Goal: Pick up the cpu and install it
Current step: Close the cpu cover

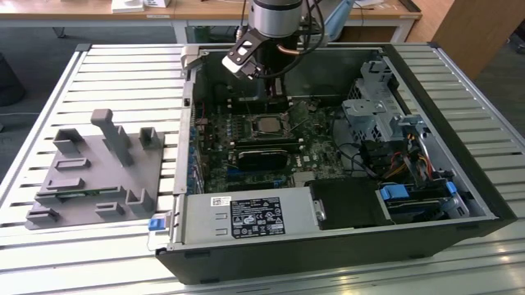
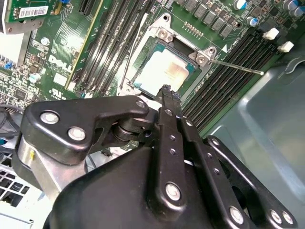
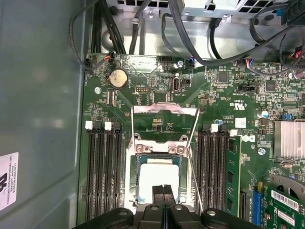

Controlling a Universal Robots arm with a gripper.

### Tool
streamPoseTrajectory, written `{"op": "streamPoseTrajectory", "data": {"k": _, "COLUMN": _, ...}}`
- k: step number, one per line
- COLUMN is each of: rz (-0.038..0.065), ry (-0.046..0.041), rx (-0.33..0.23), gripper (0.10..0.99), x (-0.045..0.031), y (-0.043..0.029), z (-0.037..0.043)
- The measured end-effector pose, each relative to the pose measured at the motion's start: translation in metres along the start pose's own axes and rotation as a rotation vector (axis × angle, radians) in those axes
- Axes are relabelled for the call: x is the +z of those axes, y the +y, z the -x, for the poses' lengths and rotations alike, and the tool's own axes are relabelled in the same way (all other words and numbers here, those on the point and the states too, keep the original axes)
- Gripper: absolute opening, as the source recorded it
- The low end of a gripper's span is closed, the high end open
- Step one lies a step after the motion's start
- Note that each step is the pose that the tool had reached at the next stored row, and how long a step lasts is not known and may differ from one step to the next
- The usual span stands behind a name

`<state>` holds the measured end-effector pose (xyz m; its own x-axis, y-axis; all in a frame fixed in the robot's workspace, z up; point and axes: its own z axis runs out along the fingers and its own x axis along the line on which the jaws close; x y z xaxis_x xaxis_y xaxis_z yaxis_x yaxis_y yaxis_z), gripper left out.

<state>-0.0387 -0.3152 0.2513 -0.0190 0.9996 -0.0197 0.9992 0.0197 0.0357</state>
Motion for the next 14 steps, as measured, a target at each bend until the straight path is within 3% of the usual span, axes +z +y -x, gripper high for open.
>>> {"op": "streamPoseTrajectory", "data": {"k": 14, "rz": 0.0, "ry": 0.0, "rx": 0.0, "gripper": 0.106, "x": -0.0049, "y": 0.0002, "z": 0.0001}}
